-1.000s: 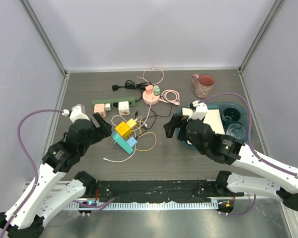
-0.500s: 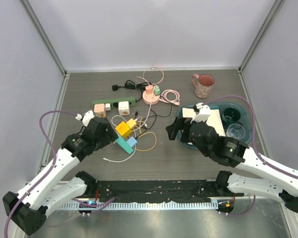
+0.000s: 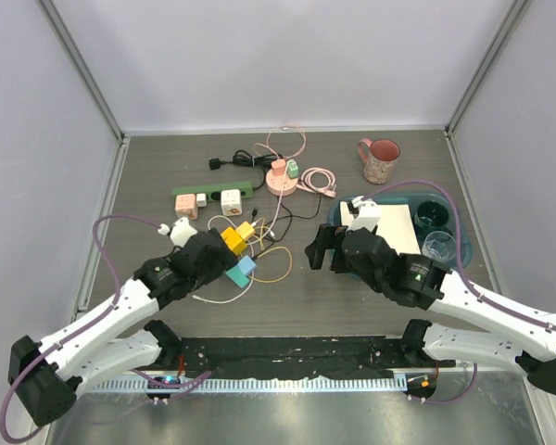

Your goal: Pull the plug off the socket

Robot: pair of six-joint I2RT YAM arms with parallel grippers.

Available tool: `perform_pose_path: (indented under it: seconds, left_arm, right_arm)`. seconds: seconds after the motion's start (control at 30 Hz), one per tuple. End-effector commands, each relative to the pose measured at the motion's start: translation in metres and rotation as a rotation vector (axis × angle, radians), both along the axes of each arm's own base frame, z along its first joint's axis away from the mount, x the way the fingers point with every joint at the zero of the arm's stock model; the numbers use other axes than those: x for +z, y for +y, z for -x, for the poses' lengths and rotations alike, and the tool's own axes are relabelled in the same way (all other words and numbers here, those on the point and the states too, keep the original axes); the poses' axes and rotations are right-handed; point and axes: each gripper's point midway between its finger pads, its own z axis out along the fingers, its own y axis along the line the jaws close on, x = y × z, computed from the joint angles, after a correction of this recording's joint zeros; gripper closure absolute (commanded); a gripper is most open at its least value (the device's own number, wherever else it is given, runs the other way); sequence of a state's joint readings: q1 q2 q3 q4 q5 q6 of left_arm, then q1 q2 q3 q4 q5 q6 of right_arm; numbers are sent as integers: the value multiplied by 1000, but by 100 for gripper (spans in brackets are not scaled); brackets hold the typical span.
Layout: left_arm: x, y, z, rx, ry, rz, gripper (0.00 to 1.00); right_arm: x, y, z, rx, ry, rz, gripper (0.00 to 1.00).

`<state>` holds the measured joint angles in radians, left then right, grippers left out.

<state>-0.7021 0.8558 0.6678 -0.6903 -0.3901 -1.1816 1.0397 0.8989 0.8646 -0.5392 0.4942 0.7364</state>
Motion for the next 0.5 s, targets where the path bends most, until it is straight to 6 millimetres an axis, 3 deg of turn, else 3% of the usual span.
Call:
perform_pose_path:
  seconds: [0.0, 0.13, 0.17, 0.23, 0.47]
  left_arm:
    - [25, -18, -18, 76, -130, 16, 18]
    - [24, -18, -27, 123, -158, -13, 23]
    - [23, -18, -27, 127, -155, -19, 31]
    - [17, -19, -28, 135, -135, -37, 35]
    - [0, -20, -26, 137, -103, -69, 31]
  right_arm:
    - [18, 4, 0, 8, -8, -37, 3]
    - [22, 3, 3, 12, -13, -54, 4]
    - [24, 2, 3, 15, -17, -62, 4]
    - [27, 4, 6, 50, -27, -65, 4]
    - [48, 18, 23, 216, -118, -163, 5]
